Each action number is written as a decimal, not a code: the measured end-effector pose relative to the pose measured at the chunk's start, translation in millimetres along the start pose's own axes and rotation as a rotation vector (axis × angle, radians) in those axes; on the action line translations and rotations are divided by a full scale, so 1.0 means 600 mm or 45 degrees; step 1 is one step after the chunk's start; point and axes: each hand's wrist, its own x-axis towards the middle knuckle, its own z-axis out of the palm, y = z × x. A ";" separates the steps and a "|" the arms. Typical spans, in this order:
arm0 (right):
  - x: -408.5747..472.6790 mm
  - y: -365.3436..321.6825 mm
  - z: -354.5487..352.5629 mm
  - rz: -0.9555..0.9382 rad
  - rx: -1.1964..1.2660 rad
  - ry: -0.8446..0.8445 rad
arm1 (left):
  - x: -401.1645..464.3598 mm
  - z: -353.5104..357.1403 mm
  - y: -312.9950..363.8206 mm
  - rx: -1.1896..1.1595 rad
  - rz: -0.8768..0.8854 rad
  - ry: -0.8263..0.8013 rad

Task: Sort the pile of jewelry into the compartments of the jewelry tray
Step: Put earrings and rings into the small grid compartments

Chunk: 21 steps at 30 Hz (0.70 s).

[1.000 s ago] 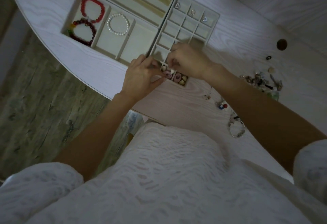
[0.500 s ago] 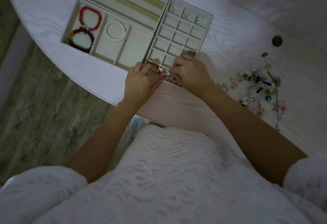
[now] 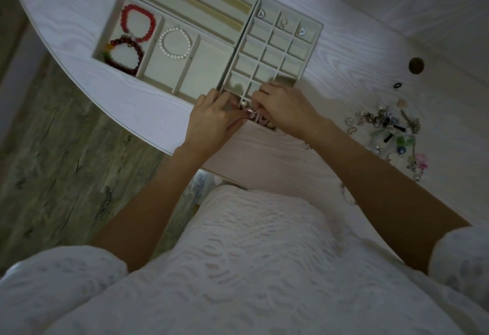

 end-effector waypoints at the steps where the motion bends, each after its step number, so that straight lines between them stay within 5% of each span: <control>1: 0.001 -0.002 -0.001 0.016 0.021 -0.004 | 0.000 0.001 0.000 -0.006 0.000 0.002; 21: -0.006 -0.007 0.012 0.360 0.182 0.088 | 0.000 0.002 -0.005 -0.009 0.007 -0.018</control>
